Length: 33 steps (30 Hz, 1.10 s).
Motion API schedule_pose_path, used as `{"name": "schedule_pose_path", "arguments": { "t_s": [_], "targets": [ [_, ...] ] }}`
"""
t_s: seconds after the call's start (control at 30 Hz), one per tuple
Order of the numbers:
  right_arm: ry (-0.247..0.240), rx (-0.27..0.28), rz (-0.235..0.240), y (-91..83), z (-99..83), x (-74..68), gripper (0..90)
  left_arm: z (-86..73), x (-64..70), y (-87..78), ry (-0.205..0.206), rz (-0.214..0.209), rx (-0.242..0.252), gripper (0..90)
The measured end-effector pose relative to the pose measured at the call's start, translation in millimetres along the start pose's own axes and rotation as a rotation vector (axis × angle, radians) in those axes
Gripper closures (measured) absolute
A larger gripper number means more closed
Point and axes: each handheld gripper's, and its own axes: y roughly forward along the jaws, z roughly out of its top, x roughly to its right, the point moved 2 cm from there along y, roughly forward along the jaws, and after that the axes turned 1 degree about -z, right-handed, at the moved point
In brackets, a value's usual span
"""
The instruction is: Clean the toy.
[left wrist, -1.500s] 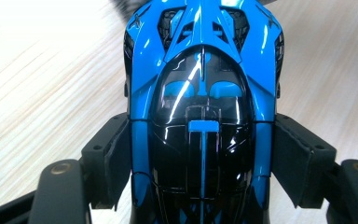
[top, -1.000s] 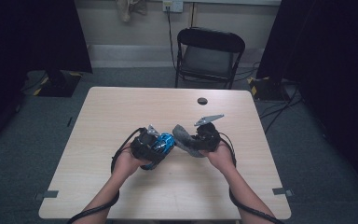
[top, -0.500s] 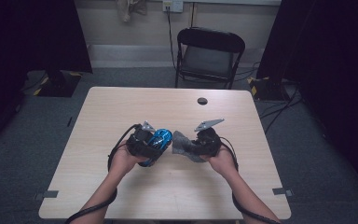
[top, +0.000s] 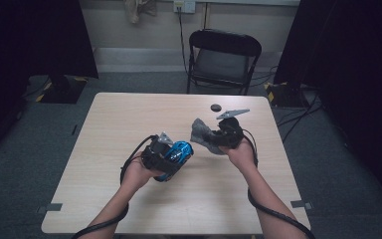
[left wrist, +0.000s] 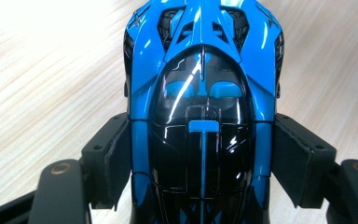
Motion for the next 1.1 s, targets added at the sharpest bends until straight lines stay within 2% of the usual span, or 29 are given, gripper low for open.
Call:
{"name": "schedule_pose_path", "arguments": {
  "t_s": [0.57,0.8,1.1],
  "targets": [
    [-0.044,-0.026,0.032,21.8,17.4,-14.7,72.1,2.8,16.8,4.8,0.036,-0.037,-0.015,28.1],
    [-0.076,-0.064,0.061,30.6,16.5,-27.1,72.1,2.0,16.4,3.8,0.038,-0.036,-0.016,28.0],
    [-0.092,-0.084,0.075,30.6,16.0,-27.9,72.1,1.5,13.8,3.0,0.035,-0.034,-0.014,28.0]
  ]
}}
